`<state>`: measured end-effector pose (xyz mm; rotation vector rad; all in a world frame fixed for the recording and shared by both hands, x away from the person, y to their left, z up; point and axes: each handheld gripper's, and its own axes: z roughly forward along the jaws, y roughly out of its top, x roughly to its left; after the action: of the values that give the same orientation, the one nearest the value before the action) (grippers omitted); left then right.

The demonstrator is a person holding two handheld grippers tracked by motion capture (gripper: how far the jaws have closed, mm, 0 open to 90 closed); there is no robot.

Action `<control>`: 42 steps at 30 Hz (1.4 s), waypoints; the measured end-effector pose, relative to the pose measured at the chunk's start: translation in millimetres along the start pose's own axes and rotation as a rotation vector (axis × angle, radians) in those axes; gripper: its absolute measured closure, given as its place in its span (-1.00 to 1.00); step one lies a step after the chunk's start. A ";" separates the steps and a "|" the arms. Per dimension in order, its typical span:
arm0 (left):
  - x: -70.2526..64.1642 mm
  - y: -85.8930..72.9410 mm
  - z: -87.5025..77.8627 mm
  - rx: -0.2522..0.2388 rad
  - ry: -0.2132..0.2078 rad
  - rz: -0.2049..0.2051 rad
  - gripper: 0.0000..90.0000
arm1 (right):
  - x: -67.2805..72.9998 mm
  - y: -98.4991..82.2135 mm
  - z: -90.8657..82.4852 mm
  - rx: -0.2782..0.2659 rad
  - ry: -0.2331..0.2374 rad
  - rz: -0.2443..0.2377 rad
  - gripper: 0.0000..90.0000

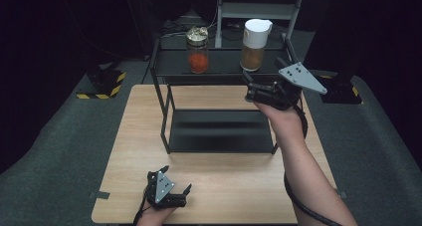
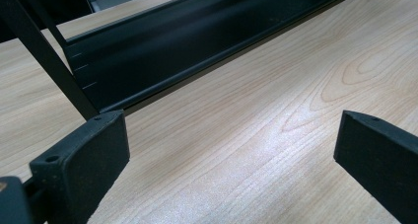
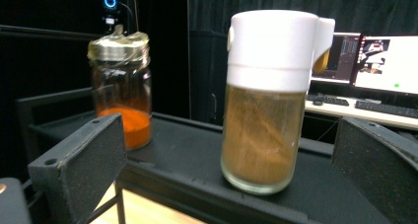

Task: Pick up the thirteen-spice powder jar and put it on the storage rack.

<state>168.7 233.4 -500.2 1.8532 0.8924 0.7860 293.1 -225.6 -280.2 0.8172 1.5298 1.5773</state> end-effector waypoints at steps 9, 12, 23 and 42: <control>-0.2 0.5 0.0 0.003 0.000 0.003 -0.99 | 6.5 -17.3 -30.9 -0.015 0.030 -0.031 -1.00; 0.0 0.3 0.1 0.002 0.001 -0.001 -0.99 | 7.8 -23.3 -39.2 -0.014 0.040 -0.030 -1.00; -1.1 0.5 0.2 0.002 0.002 0.005 -0.99 | 7.7 -46.3 -62.5 -0.005 0.044 -0.032 -1.00; -5.3 -0.5 -0.9 -0.002 0.009 0.035 -0.99 | 9.2 -98.6 -81.6 0.093 0.047 -0.084 -1.00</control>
<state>165.1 229.5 -501.1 1.8690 0.8664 0.8169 227.4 -260.6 -384.7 0.7609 1.6606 1.4831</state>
